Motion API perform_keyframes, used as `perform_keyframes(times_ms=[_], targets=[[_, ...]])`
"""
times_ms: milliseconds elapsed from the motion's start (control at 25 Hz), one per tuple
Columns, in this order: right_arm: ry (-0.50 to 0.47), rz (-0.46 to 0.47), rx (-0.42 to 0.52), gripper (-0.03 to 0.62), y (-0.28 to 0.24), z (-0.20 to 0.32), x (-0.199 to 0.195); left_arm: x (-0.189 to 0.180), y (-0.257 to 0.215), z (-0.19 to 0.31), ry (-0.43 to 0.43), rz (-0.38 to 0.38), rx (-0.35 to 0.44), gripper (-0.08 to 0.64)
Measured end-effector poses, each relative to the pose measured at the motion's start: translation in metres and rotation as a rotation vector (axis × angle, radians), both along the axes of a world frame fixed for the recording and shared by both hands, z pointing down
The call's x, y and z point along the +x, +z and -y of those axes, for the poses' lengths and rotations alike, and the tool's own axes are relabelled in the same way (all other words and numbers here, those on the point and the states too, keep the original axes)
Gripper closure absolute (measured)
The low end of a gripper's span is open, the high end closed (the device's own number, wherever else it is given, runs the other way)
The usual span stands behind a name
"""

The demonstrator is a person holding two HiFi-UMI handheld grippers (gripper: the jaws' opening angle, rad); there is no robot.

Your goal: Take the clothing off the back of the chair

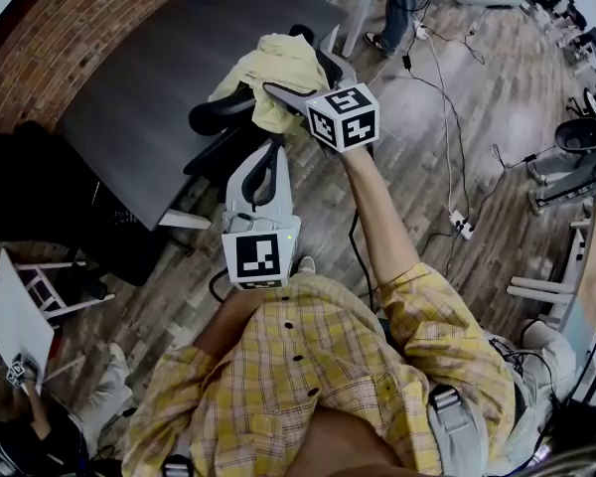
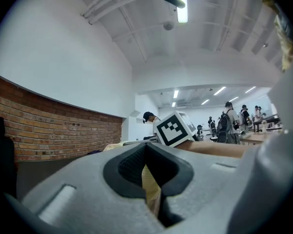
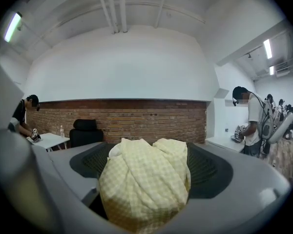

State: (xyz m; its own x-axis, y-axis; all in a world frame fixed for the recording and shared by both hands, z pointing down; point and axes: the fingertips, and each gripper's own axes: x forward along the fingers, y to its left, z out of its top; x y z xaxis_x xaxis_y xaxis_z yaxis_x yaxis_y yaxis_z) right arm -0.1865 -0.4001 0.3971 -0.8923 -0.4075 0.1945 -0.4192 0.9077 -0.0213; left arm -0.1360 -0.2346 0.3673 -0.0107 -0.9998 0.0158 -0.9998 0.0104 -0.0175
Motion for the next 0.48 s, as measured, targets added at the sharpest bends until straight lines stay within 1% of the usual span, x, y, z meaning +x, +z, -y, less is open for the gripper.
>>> perform_keyframes(times_ms=[200,320,480], targets=[[-0.013,0.016,-0.047,0.089,0.013,0.011,-0.008,-0.001,0.0,0.003,-0.002,0.001,-0.005,0.56],[-0.016,0.047,-0.081,0.092,0.016,0.013,-0.009,-0.003,0.002,0.004,-0.006,0.002,-0.01,0.56],[-0.006,0.06,-0.076,0.097,0.015,0.016,-0.008,-0.005,0.004,0.004,-0.013,0.004,-0.017,0.56]])
